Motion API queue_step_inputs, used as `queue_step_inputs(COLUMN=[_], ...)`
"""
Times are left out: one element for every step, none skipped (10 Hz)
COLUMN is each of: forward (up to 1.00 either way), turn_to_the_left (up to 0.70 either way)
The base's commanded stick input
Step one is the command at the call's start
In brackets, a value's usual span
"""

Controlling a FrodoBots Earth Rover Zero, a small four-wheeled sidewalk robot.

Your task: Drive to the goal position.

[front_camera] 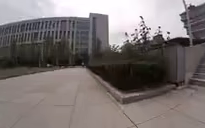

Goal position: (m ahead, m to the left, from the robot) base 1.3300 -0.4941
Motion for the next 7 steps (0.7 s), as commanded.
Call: queue_step_inputs(forward=[0.7,0.7,0.7,0.7,0.7,0.7,0.7], turn_to_the_left=[0.01,0.01,0.01,0.01,0.02,0.15,0.15])
